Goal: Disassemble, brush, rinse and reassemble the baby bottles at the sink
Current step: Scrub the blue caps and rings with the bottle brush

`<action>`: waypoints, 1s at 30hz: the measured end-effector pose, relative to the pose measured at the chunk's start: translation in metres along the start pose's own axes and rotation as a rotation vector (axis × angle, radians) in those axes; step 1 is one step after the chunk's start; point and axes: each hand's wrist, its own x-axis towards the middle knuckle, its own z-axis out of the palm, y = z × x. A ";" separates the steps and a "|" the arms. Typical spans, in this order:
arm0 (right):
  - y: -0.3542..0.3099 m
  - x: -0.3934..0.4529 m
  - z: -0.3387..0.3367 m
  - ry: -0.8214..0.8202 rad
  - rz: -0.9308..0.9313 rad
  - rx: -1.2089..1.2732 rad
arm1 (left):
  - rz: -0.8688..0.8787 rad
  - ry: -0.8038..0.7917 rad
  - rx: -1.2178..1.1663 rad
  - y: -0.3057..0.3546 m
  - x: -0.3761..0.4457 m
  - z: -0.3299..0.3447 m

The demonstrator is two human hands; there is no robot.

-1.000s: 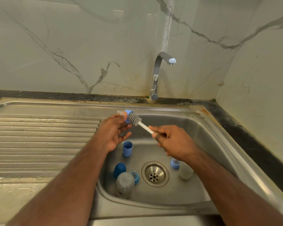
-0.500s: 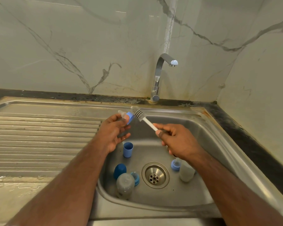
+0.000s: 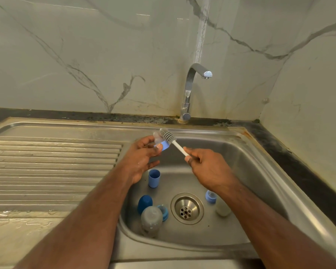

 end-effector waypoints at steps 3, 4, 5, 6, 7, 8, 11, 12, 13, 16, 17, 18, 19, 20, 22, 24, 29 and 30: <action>0.002 -0.002 -0.004 -0.002 0.013 0.044 | 0.006 -0.010 0.001 0.001 0.002 0.001; 0.002 -0.004 -0.004 -0.013 0.004 0.085 | 0.009 -0.006 -0.003 0.000 0.002 0.001; 0.001 -0.006 -0.004 -0.023 -0.010 0.098 | 0.010 -0.004 -0.006 0.000 0.002 0.001; 0.000 -0.006 -0.003 -0.028 -0.021 0.080 | 0.009 -0.005 -0.002 -0.001 0.002 0.002; 0.000 -0.004 -0.002 -0.023 -0.026 0.045 | 0.010 -0.009 0.015 -0.001 0.001 0.002; 0.000 -0.002 -0.002 -0.010 -0.025 0.013 | 0.013 -0.016 0.033 -0.001 0.001 0.003; 0.002 0.000 -0.004 0.020 -0.003 -0.005 | 0.023 -0.033 0.059 -0.001 0.002 0.003; 0.003 0.000 -0.006 0.021 0.002 0.036 | 0.024 -0.031 0.067 -0.001 0.003 0.003; 0.005 -0.002 -0.007 0.016 0.001 0.087 | 0.025 -0.026 0.074 -0.002 0.003 0.002; 0.004 -0.004 -0.005 -0.012 -0.033 0.060 | 0.021 -0.013 0.077 -0.006 0.006 0.001; 0.003 -0.003 -0.004 -0.009 -0.035 0.027 | 0.016 -0.018 0.080 -0.006 0.007 0.002; 0.002 -0.002 -0.002 -0.003 -0.029 0.009 | 0.009 -0.023 0.079 -0.007 0.006 0.003; 0.002 -0.001 -0.001 0.001 -0.023 0.000 | 0.003 -0.024 0.077 -0.007 0.006 0.003; 0.001 -0.001 0.000 0.004 -0.021 -0.004 | -0.003 -0.020 0.074 -0.007 0.006 0.004; 0.001 -0.001 0.000 0.014 -0.024 -0.011 | -0.003 -0.010 0.076 -0.007 0.006 0.004; 0.001 -0.003 -0.002 0.006 -0.036 -0.011 | -0.003 -0.010 0.083 -0.006 0.006 0.004; 0.005 0.001 -0.004 0.024 -0.018 -0.032 | 0.001 -0.019 0.103 -0.006 0.004 0.005; 0.005 0.002 -0.004 0.036 -0.010 -0.032 | 0.009 -0.020 0.118 -0.007 0.005 0.005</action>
